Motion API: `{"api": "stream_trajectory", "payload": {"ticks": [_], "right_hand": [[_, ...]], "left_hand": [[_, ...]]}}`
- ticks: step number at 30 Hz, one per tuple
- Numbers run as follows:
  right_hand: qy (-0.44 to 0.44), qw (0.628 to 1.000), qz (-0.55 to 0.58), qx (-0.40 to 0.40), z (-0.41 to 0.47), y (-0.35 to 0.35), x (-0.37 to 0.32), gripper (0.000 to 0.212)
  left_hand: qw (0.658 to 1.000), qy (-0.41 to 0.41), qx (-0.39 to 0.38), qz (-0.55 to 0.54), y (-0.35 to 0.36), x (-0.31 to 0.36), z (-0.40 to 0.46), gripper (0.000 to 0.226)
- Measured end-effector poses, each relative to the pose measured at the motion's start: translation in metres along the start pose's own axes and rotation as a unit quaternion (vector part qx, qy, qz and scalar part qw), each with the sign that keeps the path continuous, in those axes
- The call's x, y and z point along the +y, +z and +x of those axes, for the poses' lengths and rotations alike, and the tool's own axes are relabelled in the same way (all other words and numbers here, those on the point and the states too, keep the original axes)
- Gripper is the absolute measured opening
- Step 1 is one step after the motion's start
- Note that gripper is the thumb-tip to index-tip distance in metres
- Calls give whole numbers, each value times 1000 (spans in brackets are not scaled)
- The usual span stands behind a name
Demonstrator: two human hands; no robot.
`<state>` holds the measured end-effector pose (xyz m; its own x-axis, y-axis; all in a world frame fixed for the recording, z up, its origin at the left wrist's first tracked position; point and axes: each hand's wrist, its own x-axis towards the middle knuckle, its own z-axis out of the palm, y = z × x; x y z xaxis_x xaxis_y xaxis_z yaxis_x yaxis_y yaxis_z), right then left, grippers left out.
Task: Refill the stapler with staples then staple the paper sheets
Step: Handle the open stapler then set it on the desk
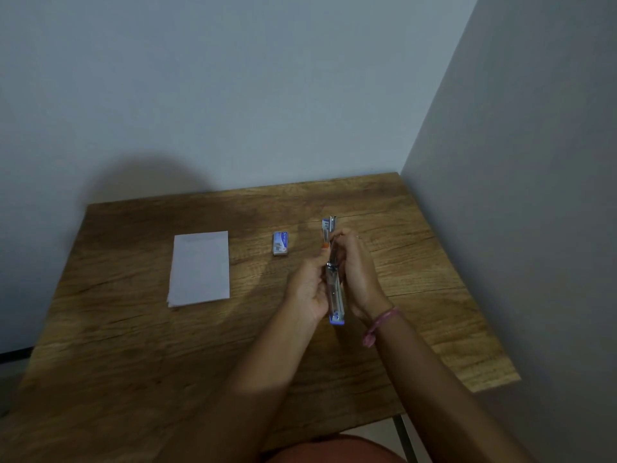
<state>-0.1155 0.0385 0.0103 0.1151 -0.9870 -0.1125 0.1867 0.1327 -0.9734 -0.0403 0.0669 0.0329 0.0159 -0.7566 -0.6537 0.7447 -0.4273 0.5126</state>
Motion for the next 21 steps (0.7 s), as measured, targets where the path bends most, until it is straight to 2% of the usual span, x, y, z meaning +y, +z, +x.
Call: {"api": "stream_trajectory", "payload": {"ticks": [5,7,9,16,21], "right_hand": [[-33,997,-62,8,-5,-3,6,23],[-58,995,-74,-22,-6,-10,8,13],[-75,993,-81,-51,-5,-18,13,22],[-68,992,-6,-106,-3,-24,10,17],[-46,991,-6,-123,0,-28,2,15]], "left_hand": [[1000,-4,2,-22,-1,5,1,17],[1000,0,4,-26,-2,5,2,13],[999,6,5,-46,-2,4,2,14],[1000,22,1,-10,-7,1,5,15],[997,26,-69,17,-14,2,7,22]]}}
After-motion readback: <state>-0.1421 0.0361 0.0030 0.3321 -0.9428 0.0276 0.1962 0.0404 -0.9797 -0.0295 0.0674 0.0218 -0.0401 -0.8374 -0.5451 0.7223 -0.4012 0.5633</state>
